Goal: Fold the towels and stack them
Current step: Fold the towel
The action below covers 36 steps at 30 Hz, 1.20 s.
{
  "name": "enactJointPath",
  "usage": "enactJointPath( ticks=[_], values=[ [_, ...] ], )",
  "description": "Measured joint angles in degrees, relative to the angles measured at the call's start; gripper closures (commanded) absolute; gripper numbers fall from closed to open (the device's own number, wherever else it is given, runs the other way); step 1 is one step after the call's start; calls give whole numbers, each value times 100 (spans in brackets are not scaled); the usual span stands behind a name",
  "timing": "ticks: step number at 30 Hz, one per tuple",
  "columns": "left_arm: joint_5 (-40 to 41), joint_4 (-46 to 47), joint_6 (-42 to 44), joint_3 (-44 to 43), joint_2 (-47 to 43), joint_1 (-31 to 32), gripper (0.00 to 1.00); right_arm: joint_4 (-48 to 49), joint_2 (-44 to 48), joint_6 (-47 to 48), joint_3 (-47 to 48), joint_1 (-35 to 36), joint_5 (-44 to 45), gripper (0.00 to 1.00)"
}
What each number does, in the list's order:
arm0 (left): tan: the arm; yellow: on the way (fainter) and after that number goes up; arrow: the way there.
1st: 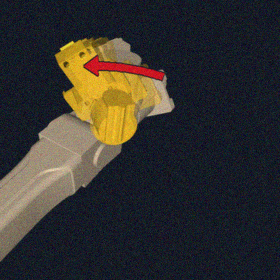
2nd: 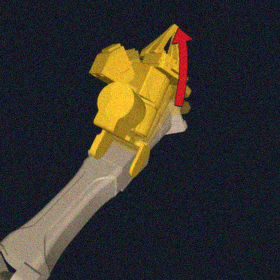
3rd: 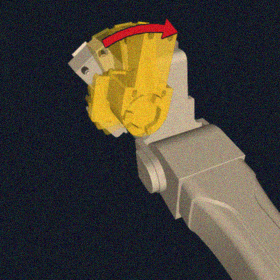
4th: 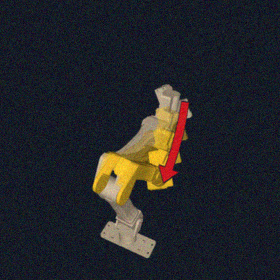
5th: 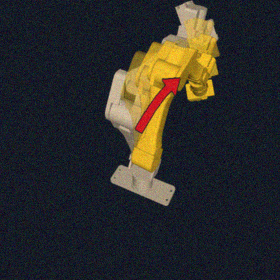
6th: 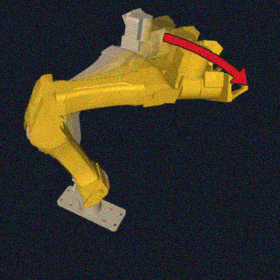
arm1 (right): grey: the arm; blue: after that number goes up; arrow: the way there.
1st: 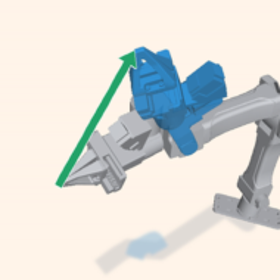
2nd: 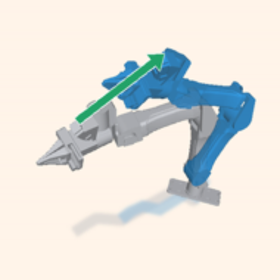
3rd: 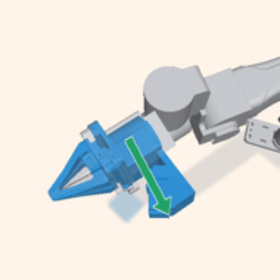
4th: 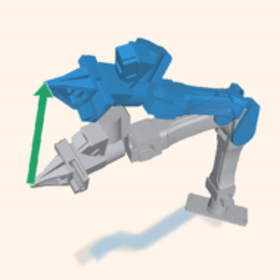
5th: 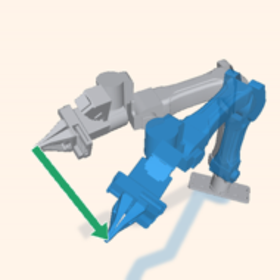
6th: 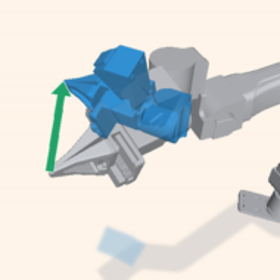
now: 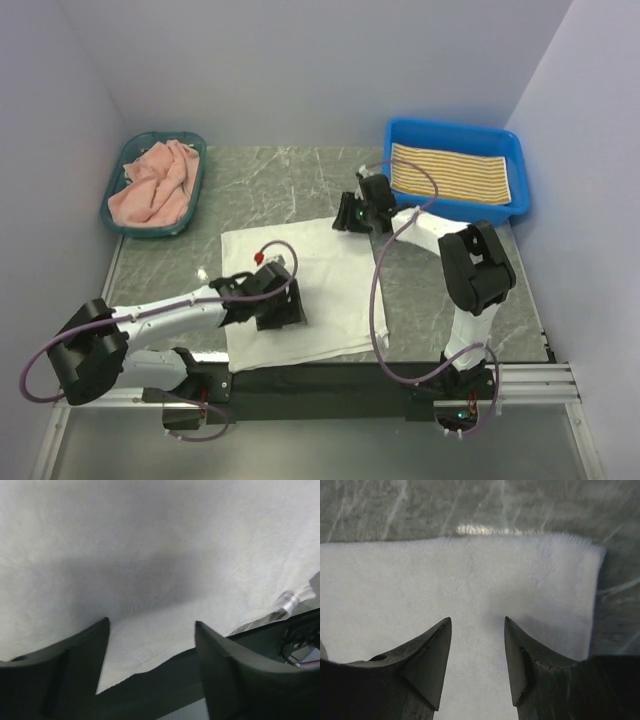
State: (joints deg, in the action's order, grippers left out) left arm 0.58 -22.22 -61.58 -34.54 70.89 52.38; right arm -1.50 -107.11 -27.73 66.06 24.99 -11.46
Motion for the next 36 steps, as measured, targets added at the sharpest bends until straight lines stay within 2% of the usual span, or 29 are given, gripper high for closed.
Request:
enactJointPath(
  ticks=[3, 9, 15, 23, 29, 36],
  values=[
    [181, -619, 396, -721, 15, -431, 15, -492, 136, 905, 636, -9, 317, 46],
    [660, -1005, 1556, -2149, 417, -2208, 14, -1270, 96, 2782, 1928, -20, 769, 46],
    [1126, -1180, 2400, -2614, 997, -3191, 14, -2052, -586, 4170, 2817, -20, 992, 45],
    [1193, -1185, 2907, -2465, 940, -3536, 14, -3060, -1694, 5313, 3421, -26, 1141, 42],
    [1239, -1167, 3062, -2052, 601, -3543, 15, -3480, -1753, 5674, 3456, -39, 1010, 44],
    [1239, -1134, 3104, -1998, 575, -3554, 16, -3591, -1840, 5786, 3613, -42, 927, 46]
  ],
)
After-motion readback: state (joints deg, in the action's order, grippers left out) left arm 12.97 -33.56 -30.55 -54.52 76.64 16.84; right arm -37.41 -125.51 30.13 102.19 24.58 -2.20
